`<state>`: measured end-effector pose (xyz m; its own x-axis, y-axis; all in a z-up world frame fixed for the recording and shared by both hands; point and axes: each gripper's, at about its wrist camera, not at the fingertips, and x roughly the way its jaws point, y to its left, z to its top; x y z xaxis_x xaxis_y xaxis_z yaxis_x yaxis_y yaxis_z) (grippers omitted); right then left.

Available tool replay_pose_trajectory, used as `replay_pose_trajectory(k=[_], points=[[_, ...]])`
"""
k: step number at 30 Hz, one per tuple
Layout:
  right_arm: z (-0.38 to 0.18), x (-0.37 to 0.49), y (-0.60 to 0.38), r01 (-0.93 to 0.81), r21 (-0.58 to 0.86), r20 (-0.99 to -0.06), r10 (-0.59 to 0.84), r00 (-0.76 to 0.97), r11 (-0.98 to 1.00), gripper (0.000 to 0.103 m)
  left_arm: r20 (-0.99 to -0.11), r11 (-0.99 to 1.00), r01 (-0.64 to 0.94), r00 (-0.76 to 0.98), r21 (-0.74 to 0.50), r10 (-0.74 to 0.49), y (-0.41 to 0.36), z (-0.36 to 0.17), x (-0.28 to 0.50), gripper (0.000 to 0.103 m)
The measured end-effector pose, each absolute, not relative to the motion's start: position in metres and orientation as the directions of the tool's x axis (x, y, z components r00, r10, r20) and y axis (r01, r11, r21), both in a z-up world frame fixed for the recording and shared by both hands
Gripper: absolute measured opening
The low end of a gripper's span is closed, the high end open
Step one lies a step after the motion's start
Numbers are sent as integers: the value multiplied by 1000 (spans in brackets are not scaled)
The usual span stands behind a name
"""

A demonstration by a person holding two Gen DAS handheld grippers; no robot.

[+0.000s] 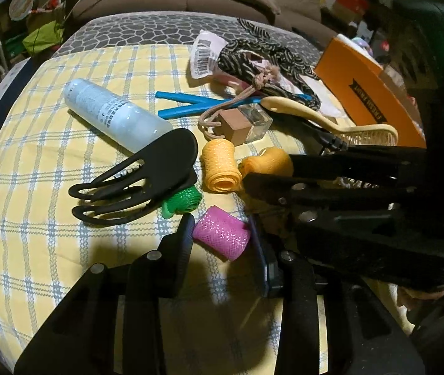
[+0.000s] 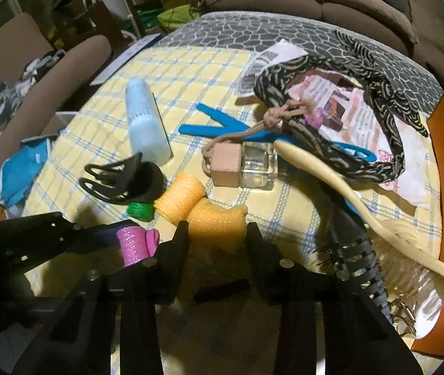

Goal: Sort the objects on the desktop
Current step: 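Grasp the yellow mesh roller with the right tool while the left tool grasps the pink roller, then carry both rollers into the orange box and open both tools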

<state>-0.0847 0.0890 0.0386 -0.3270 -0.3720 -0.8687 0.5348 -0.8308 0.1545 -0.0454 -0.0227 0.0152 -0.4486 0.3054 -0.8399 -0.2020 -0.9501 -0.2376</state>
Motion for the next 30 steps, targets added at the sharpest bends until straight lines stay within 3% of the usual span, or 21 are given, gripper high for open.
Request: replay_pose_trajectory(k=[10,30], points=[[85,-77,118,512,208,-797,-448,-405,-833,37,-780,-929,-200,-503,-312,371,-27,46,-43,33],[141,-58,199,439,66,-725,-346,-596,-896,37,-701,-901,-291,-567,-321,433,37,105,-40,33]])
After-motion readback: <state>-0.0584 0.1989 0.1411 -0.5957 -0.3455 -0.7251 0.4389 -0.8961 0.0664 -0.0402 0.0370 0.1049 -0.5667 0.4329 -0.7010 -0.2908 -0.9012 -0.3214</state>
